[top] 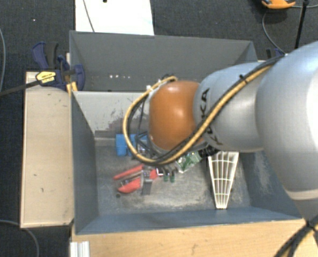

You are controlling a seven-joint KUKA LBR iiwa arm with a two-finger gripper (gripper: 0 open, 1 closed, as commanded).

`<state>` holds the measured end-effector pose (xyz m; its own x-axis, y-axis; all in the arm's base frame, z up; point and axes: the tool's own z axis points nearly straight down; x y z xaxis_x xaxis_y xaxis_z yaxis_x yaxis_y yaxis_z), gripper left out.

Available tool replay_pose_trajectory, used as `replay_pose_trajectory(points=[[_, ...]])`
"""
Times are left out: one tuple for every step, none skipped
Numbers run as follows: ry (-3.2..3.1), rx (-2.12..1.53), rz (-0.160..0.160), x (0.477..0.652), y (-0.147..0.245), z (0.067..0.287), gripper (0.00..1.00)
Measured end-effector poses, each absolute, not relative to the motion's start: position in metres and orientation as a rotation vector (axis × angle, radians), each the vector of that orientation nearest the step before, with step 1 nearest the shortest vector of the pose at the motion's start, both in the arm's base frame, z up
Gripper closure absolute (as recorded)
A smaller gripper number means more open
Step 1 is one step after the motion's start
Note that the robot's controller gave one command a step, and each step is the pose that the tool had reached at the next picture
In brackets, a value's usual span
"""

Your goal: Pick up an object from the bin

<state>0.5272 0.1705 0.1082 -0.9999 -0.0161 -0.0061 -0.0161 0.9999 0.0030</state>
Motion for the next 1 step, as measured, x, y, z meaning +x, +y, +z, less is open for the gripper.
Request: replay_pose_trajectory(points=[[3.131,0.044,0.010,0.5190,0.1503,0.1028,1.00]])
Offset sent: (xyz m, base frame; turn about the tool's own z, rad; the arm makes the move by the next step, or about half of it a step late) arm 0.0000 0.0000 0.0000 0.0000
